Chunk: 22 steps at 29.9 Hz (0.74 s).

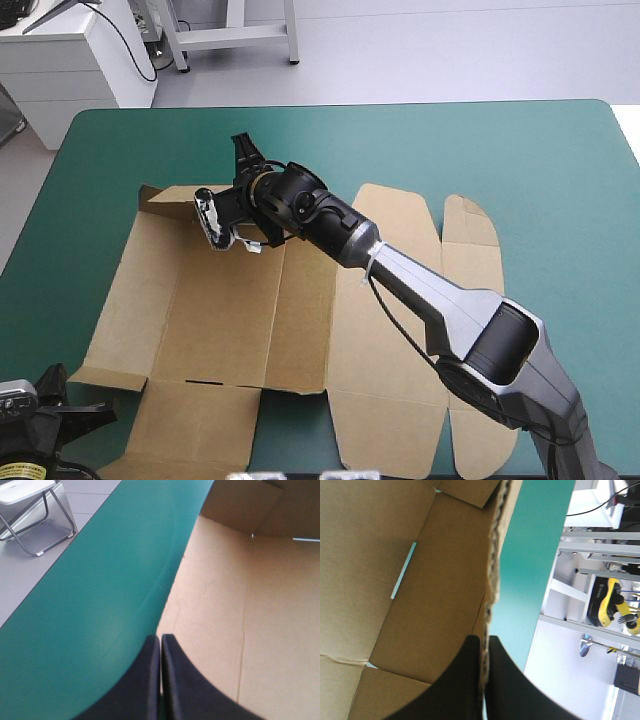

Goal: Fold the box

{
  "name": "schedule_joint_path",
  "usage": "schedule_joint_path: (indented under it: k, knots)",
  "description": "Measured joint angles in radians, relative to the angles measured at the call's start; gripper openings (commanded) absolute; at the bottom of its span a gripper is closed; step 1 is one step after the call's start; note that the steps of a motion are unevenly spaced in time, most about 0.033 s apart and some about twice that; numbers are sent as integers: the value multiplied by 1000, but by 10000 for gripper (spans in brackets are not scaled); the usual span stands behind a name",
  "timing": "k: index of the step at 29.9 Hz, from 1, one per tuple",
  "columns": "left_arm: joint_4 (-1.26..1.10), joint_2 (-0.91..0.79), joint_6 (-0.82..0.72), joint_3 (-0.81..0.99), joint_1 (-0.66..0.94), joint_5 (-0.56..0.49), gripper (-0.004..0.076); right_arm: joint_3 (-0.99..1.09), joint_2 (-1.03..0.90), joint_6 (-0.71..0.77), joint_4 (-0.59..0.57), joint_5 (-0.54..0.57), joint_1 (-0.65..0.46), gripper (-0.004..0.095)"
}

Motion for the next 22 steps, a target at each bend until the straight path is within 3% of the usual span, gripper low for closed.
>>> schedule_joint_path:
  k: [5, 12, 18, 22]
  knots:
    - [0, 0, 0, 0, 0, 0, -8, 0, 0, 13, 8, 75, 0, -2]
    - [0, 0, 0, 0, 0, 0, -8, 0, 0, 22, 10, 34, 0, 10]
    - [15, 0, 4, 0, 0, 0, -8, 0, 0, 54, 9, 10, 0, 215]
    - [18, 0, 7, 0, 0, 0, -8, 0, 0, 161, -52, -55, 0, 351]
